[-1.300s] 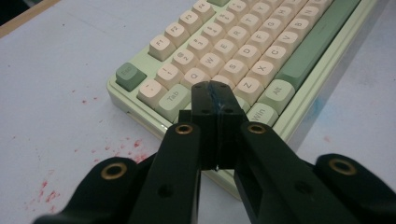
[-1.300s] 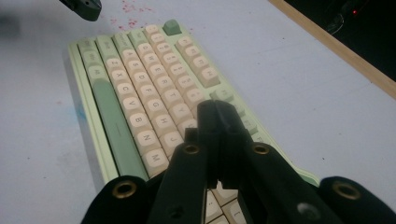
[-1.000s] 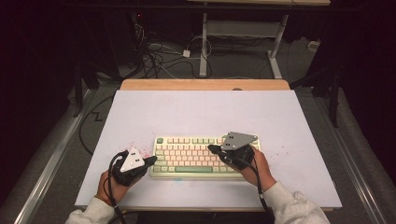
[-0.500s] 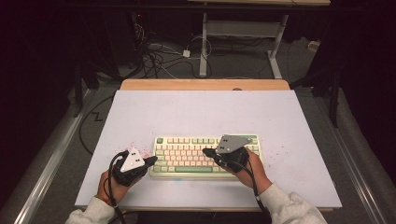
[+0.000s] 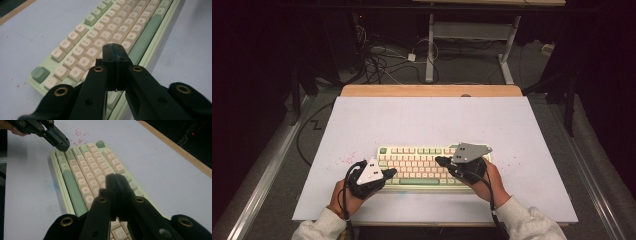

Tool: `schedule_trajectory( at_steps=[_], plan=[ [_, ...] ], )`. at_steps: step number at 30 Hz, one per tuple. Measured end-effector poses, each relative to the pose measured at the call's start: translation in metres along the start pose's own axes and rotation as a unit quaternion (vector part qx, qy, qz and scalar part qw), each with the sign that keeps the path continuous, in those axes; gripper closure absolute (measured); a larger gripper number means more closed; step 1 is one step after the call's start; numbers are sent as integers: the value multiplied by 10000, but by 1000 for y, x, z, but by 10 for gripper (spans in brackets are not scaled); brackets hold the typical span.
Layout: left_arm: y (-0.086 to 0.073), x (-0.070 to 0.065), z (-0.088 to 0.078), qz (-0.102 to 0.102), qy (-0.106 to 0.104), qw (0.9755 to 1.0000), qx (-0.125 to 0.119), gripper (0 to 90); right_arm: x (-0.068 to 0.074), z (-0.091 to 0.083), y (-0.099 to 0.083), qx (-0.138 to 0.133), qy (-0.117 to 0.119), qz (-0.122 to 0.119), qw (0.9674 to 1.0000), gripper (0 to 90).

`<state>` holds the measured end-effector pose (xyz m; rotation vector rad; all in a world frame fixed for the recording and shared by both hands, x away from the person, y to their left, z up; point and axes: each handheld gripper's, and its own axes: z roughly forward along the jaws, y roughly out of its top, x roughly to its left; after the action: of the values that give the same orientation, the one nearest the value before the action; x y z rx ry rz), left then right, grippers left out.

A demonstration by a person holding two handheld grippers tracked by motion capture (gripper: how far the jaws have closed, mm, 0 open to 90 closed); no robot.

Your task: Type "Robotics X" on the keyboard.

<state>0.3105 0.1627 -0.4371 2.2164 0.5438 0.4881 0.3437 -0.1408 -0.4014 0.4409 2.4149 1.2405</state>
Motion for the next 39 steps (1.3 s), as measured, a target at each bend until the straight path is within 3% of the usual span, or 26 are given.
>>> schedule_trajectory(
  at_steps=[16, 28, 39],
  plan=[
    [29, -9, 33, 245, -458, 9982, 302, 872, -9, -32, -14, -43, -239, 101, 9997, 900],
    [41, -11, 55, 386, -587, 9961, 537, 872, -9, -34, -17, -7, -227, 91, 9997, 900],
    [40, -6, 67, 335, -633, 9949, 709, 872, -10, -32, -18, 41, -208, 65, 9998, 900]
  ],
)
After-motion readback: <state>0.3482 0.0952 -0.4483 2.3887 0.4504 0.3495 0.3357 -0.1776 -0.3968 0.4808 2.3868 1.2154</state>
